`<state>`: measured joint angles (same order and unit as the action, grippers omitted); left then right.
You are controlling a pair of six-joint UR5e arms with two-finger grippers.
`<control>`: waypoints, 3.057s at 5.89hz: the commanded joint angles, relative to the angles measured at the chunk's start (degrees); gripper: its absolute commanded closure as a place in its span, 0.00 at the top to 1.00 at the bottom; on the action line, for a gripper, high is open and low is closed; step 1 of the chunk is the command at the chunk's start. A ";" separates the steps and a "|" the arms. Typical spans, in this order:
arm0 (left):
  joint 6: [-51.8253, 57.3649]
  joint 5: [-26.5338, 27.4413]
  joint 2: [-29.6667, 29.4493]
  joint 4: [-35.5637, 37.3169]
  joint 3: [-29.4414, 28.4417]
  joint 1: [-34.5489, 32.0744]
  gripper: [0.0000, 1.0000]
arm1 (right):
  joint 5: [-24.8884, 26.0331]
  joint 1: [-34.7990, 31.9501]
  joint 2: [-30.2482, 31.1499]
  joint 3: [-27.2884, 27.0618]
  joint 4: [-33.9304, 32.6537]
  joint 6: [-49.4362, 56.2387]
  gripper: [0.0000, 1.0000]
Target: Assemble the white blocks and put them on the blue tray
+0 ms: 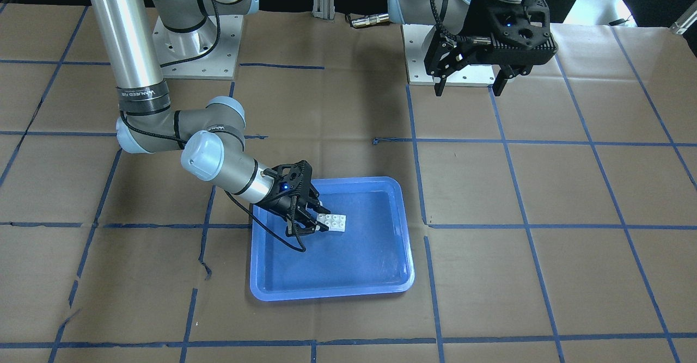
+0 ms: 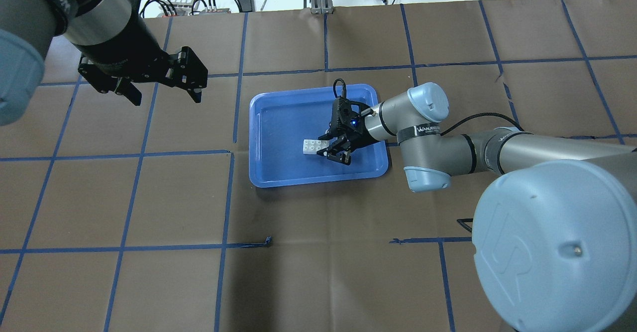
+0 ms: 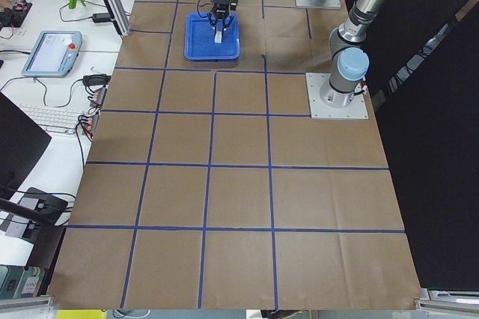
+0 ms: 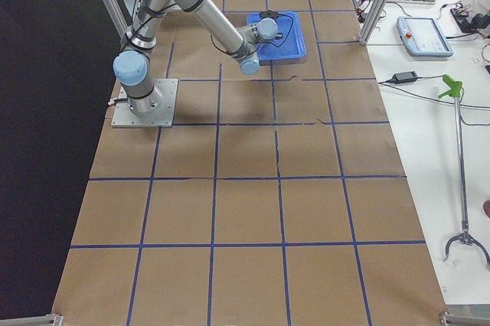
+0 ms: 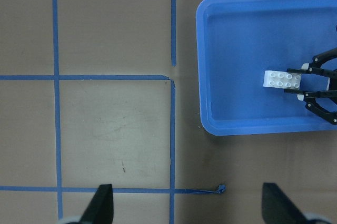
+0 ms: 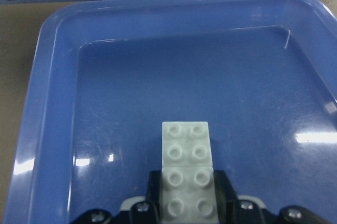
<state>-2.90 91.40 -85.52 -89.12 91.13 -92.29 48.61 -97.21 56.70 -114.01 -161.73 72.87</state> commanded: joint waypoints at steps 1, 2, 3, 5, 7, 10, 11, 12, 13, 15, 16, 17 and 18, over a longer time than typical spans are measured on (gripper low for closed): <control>0.00 0.00 0.00 0.00 0.01 0.00 0.99 | 0.00 0.00 -0.01 -0.07 0.01 -0.09 0.36; 0.00 0.00 0.00 0.00 0.01 0.00 0.99 | 0.00 0.00 -0.09 -0.07 0.01 -0.18 0.45; 0.00 0.00 0.00 0.00 0.01 0.00 0.99 | 0.00 0.00 -0.09 0.02 0.01 -0.18 0.51; 0.00 0.00 0.00 0.00 0.01 0.00 0.99 | 0.00 0.00 0.08 0.10 0.01 -0.36 0.61; 0.00 0.00 0.00 0.00 0.01 0.00 0.99 | 0.52 0.26 1.21 2.55 0.19 -7.61 1.00; 0.00 -0.09 0.00 0.00 -0.17 0.09 0.99 | 7.78 1.32 11.64 9.30 22.58 -11.17 1.00; 0.00 -0.09 0.09 0.00 -0.17 0.00 0.99 | 14.87 2.10 14.47 13.07 34.17 -11.60 1.00; 0.00 -0.09 0.18 0.00 -0.08 0.09 0.99 | 19.12 4.81 16.58 17.64 42.90 -12.22 1.00; 0.00 -0.09 0.18 -0.09 -0.08 0.00 0.99 | 25.16 7.97 18.61 21.16 50.39 -13.35 1.00; 0.00 -0.09 0.18 -0.09 -0.08 0.00 0.99 | 34.74 9.93 23.00 25.22 62.62 -38.70 1.00; 0.00 -0.09 0.18 -0.09 -0.08 0.09 0.99 | 36.80 9.84 24.76 26.89 65.72 -50.69 1.00; 0.00 -0.09 0.18 -0.09 -0.08 0.09 0.99 | 36.91 9.50 26.17 28.39 68.89 -60.55 1.00; 0.00 -0.09 0.18 -0.09 -0.08 0.00 0.99 | 36.82 9.23 28.01 29.36 73.62 -71.44 1.00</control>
<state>-2.90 91.32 -85.35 -89.21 91.05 -92.22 85.22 -87.73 82.99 -85.78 -92.31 11.93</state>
